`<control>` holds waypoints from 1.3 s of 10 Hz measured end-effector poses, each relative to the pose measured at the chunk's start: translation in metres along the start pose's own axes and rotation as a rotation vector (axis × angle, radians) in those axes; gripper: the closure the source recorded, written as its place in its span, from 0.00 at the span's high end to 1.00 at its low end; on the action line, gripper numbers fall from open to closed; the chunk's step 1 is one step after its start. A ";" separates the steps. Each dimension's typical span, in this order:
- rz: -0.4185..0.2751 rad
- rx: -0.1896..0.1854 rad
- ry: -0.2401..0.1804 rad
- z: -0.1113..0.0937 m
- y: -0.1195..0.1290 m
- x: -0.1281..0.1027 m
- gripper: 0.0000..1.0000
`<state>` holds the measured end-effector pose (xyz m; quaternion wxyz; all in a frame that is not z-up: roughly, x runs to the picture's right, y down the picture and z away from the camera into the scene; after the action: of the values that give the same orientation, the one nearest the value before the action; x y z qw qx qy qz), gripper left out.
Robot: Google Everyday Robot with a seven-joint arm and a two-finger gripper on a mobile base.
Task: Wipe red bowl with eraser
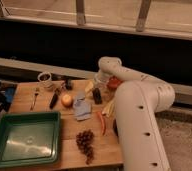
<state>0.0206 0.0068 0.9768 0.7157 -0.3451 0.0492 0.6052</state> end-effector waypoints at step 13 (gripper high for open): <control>-0.017 0.077 0.072 0.023 0.009 0.002 0.00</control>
<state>0.0050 0.0215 0.9898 0.7313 -0.3395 0.0952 0.5838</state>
